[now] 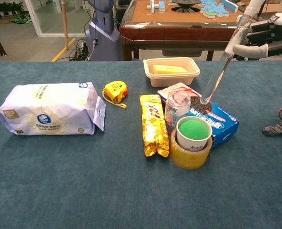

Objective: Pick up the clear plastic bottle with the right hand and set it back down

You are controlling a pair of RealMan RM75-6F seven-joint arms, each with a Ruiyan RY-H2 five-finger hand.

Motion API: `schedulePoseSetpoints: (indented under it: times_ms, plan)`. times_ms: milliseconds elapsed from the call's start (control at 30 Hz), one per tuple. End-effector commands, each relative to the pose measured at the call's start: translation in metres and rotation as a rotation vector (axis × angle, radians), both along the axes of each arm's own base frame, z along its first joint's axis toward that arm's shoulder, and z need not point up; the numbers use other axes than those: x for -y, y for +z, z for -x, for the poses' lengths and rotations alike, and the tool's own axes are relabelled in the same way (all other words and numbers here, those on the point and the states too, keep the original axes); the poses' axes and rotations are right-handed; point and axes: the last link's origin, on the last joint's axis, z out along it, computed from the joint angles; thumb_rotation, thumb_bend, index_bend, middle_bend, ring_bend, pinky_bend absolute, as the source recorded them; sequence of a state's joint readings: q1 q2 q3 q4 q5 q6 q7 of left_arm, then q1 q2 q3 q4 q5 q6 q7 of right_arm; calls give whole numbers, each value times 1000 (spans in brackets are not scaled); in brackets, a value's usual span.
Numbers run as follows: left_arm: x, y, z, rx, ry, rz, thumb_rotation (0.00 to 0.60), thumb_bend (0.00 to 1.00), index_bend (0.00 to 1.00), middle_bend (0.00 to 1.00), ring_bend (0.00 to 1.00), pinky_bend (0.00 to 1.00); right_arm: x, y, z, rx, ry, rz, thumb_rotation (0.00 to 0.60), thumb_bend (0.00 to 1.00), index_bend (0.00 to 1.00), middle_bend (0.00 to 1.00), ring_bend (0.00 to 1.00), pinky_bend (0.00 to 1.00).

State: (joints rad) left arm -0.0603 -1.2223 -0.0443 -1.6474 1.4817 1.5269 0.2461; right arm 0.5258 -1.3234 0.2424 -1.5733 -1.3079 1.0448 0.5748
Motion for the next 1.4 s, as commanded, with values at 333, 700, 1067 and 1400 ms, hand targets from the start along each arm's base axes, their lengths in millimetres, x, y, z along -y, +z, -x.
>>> schedulePoseSetpoints:
  times_ms: [333, 700, 1067, 1400]
  plan:
    - [-2, 0, -1, -1, -3, 1, 600, 202, 205, 122, 124, 0, 3, -2, 8, -322, 103, 221, 600, 594, 677, 463, 352, 250]
    - [-2, 0, -1, -2, -3, -1, 600, 202, 205, 122, 124, 0, 0, 2, -26, 34, 45, -23, 600, 594, 677, 463, 352, 250]
    - [-1, 1, 3, 1, 5, -3, 600, 202, 205, 122, 124, 0, 8, -11, -53, 38, 108, -31, 600, 593, 677, 463, 352, 250]
    - [1, 3, 10, 3, 21, -10, 600, 202, 205, 122, 124, 0, 17, -28, -62, 12, 126, -35, 600, 594, 677, 464, 352, 250]
